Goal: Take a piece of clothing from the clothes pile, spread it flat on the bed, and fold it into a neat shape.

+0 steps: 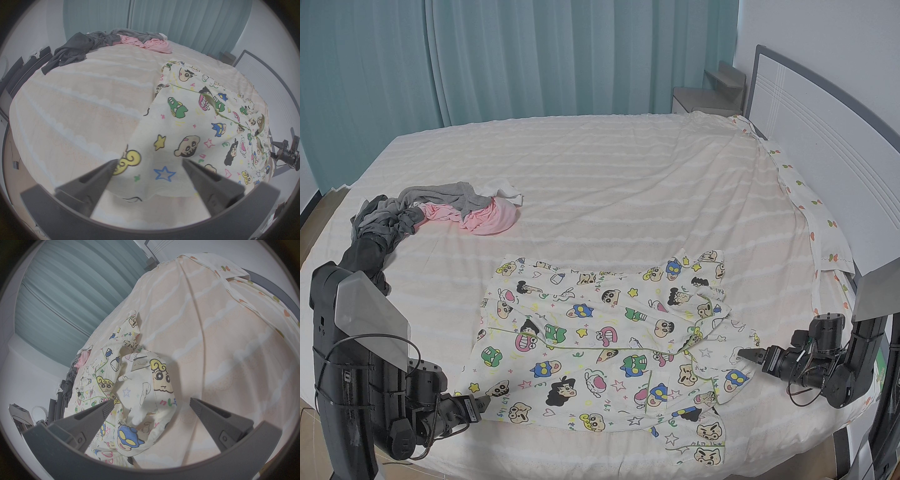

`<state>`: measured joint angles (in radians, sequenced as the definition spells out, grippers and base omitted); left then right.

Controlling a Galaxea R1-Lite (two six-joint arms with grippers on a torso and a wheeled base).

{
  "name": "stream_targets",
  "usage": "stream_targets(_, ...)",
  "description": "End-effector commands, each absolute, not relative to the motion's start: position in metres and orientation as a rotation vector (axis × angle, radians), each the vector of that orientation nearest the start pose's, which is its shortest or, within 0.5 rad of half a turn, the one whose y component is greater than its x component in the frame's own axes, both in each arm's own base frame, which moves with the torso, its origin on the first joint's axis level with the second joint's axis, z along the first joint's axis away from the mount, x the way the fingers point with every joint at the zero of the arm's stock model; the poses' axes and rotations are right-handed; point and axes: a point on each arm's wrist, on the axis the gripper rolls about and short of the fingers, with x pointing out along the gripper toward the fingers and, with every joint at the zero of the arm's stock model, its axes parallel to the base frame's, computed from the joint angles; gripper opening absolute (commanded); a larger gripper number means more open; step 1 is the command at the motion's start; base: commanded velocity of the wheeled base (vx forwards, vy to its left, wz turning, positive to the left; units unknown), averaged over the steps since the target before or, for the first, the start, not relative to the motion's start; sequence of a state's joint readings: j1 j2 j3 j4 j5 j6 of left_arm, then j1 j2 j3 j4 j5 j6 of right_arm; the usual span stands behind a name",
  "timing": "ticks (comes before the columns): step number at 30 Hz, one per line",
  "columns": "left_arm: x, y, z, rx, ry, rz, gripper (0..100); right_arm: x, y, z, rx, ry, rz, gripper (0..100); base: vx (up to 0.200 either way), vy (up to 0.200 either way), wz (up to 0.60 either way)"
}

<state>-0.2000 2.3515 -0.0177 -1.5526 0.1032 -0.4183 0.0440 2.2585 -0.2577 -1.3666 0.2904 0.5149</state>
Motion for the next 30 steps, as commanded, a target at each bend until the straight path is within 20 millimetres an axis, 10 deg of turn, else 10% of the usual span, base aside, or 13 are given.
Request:
stream_targets(1, 0.214, -0.044, -0.022, -0.295, 0.712, 0.039, 100, 0.266, 0.021, -0.018, 0.568, 0.708, 0.163, 100, 0.0, 0.0, 0.0)
stream_targets(30, 0.217, -0.048, -0.018, -0.321, 0.681, 0.036, 100, 0.247, 0.048, -0.024, 0.51, 0.752, 0.32, 100, -0.145, 0.0, 0.0)
